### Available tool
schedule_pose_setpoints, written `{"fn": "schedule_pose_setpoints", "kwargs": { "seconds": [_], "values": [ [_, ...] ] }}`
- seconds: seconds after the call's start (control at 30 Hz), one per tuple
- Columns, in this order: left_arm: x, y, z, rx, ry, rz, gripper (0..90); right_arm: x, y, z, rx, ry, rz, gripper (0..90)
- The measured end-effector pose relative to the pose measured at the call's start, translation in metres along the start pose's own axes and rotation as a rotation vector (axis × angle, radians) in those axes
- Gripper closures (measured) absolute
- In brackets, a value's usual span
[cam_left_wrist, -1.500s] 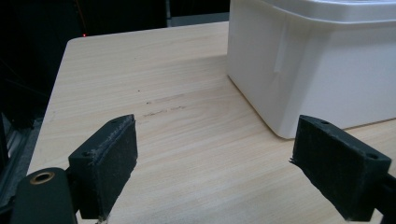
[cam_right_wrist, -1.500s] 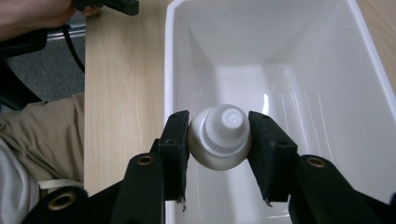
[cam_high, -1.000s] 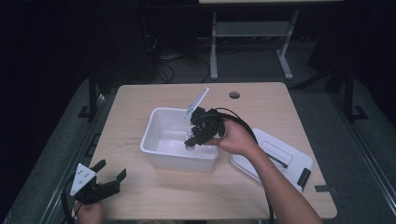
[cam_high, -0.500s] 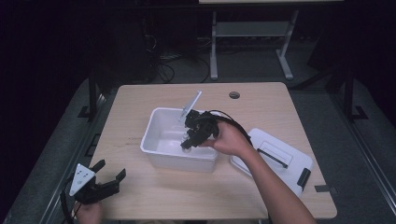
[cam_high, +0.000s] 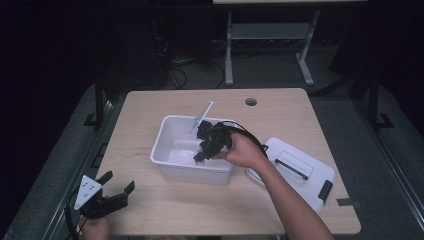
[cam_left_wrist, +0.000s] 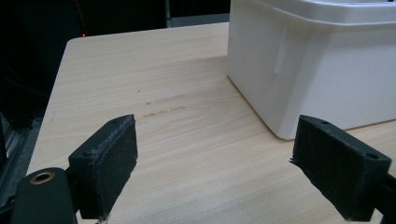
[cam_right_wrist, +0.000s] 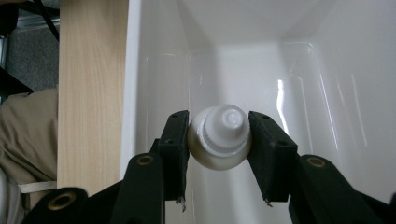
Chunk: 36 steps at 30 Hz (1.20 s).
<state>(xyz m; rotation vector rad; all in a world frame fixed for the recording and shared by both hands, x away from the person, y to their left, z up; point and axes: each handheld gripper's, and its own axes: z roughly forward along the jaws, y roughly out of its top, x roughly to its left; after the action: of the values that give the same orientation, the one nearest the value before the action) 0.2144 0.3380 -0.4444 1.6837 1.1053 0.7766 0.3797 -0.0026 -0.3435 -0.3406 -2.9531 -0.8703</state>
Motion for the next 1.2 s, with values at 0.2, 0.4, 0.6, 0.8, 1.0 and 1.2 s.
{"fn": "schedule_pose_setpoints", "kwargs": {
  "seconds": [0.2, 0.4, 0.6, 0.8, 1.0, 1.2],
  "values": [
    [0.000, 0.000, 0.000, -0.002, -0.002, -0.002, 13.0, -0.001, -0.001, 0.007, 0.013, 0.009, 0.008, 59.4],
    [0.000, 0.000, 0.000, -0.006, 0.000, -0.006, 13.0, -0.003, 0.000, 0.012, 0.022, 0.015, 0.008, 59.4],
    [0.001, 0.000, 0.000, -0.007, 0.001, -0.008, 13.0, -0.004, 0.001, 0.017, 0.040, 0.018, 0.006, 59.3],
    [0.001, 0.000, -0.001, -0.006, 0.002, -0.009, 13.0, -0.004, 0.002, 0.021, 0.057, 0.018, 0.006, 59.2],
    [0.001, 0.000, -0.001, -0.004, 0.001, -0.006, 13.0, -0.004, 0.003, 0.022, 0.068, 0.018, 0.005, 59.2],
    [0.001, 0.000, -0.001, -0.005, 0.000, -0.007, 13.0, -0.004, 0.003, 0.024, 0.085, 0.018, 0.007, 59.2]
  ]
}}
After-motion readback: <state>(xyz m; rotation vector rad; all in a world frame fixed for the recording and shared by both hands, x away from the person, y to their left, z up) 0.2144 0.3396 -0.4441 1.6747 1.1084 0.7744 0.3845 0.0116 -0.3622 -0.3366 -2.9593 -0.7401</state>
